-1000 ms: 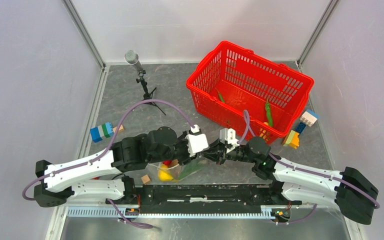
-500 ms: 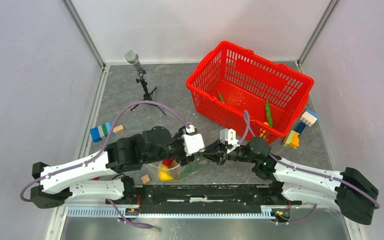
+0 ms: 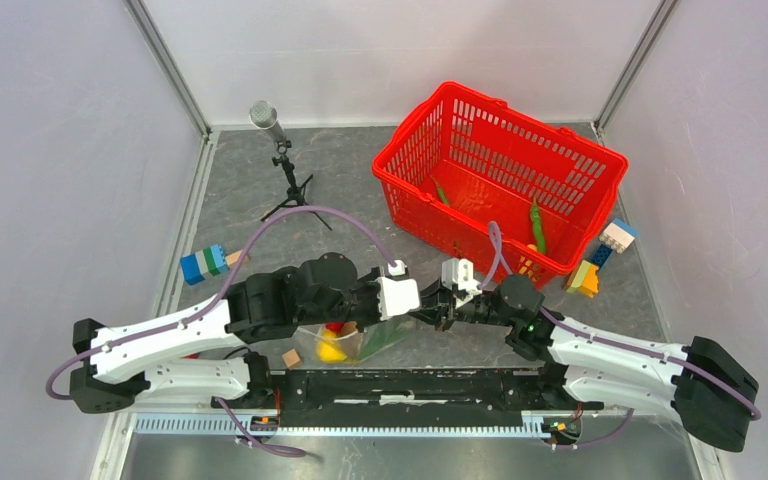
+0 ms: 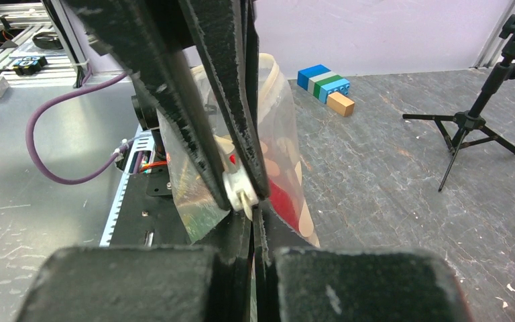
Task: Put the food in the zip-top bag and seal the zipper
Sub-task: Zip the zipper food storage bag at the center of the board.
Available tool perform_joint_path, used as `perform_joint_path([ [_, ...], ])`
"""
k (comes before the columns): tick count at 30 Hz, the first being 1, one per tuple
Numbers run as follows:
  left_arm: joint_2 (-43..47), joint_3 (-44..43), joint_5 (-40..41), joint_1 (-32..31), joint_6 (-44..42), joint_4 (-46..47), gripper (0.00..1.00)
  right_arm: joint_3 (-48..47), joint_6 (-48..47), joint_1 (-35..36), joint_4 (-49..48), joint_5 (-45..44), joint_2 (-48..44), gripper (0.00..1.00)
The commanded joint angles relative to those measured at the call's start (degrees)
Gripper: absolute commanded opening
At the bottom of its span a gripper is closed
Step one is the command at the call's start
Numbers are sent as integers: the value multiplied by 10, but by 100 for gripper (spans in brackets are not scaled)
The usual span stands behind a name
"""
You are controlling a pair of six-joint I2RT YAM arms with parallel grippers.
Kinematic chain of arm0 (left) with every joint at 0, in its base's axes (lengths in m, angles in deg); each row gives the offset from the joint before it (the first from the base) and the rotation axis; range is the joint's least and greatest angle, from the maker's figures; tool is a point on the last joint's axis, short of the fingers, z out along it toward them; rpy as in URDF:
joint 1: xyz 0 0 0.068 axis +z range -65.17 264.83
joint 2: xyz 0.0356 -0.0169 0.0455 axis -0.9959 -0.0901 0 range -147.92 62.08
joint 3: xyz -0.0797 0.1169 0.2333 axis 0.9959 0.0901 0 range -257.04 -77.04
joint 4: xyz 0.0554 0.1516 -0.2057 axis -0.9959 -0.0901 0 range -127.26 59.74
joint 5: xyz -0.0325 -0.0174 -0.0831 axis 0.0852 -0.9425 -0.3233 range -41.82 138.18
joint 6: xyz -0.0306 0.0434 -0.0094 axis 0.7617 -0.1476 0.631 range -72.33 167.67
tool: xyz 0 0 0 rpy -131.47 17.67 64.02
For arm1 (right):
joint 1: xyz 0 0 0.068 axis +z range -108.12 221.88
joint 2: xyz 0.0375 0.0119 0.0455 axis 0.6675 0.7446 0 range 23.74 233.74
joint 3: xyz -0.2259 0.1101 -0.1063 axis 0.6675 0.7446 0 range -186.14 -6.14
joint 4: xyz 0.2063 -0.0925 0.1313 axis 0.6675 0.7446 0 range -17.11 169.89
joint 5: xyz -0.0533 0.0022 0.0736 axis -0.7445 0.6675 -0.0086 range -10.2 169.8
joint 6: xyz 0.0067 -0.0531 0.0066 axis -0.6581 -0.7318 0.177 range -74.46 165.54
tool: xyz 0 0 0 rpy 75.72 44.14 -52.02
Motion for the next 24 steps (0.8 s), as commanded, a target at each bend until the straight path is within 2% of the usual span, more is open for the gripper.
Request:
perform_joint_path([
  [1,16,-26,-8,4,-13,-1,6,6,2,-1,-25,-10,-19,0],
  [2,18,-26,-7,5,-12,-3,2,9,2,0,-25,-14,-22,0],
  [11,33,-15,2,6,2,-30,2,31,2,-1,-32,-66,-44,0],
  [24,130,24,118,7,47,-112,2,54,4,-1,-32,-106,-74,0],
])
